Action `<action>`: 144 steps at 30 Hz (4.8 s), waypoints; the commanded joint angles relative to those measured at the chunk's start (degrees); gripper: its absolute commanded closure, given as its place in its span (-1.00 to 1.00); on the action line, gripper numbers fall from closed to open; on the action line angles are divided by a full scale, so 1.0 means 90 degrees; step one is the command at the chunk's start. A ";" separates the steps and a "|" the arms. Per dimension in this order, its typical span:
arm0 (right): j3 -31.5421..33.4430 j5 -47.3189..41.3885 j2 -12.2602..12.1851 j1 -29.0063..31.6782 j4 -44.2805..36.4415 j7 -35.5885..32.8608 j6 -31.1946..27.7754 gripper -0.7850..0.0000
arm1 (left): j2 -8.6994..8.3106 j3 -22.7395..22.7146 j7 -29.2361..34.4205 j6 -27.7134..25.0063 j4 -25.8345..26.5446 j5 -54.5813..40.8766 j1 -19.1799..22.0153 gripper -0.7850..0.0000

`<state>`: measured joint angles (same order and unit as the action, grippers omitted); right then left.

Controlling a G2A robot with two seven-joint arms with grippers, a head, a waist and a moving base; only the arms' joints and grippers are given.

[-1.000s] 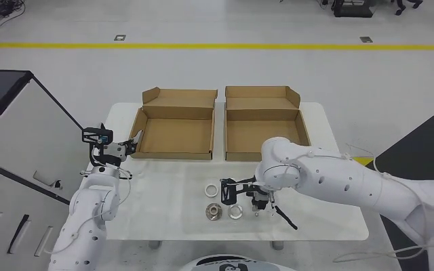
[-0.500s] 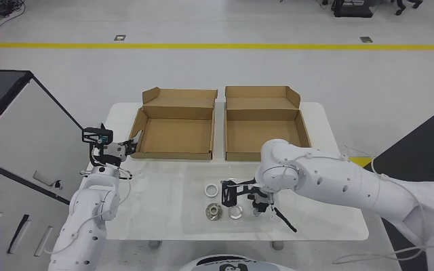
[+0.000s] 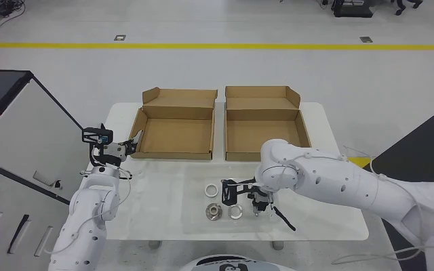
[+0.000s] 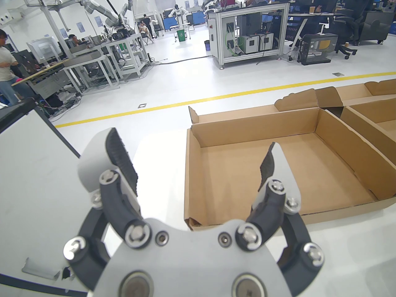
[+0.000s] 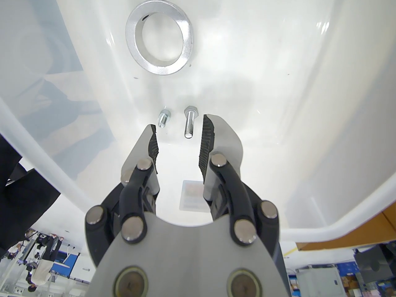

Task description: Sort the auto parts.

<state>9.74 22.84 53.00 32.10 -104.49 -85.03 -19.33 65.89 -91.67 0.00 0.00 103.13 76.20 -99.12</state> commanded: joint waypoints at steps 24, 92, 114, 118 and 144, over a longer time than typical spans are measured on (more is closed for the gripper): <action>0.0000 0.0063 0.0132 0.0095 0.0234 0.0002 -0.0001 0.11 | 0.0000 0.0000 0.0000 0.0000 0.0000 0.0000 0.0000 -1.00; 0.0374 -0.0031 -0.3423 -0.0933 -0.0074 0.6398 -0.4297 1.00 | 0.0000 0.0000 0.0000 0.0000 0.0000 0.0000 0.0000 -1.00; 0.0000 0.7367 -0.3824 -0.0863 0.0475 1.5557 -0.3335 1.00 | 0.0000 0.0000 0.0000 0.0000 0.0000 0.0000 0.0000 -1.00; 0.0000 0.7887 -0.3779 -0.0735 0.0550 1.6209 -0.2684 1.00 | 0.0000 0.0000 0.0000 0.0000 0.0000 0.0000 0.0000 -1.00; 0.0000 0.7887 -0.3779 -0.0735 0.0550 1.6209 -0.2684 1.00 | 0.0000 0.0000 0.0000 0.0000 0.0000 0.0000 0.0000 -1.00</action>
<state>9.74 93.83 18.99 25.49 -99.54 60.84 -43.49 65.89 -91.67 0.00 0.00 103.13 76.20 -99.12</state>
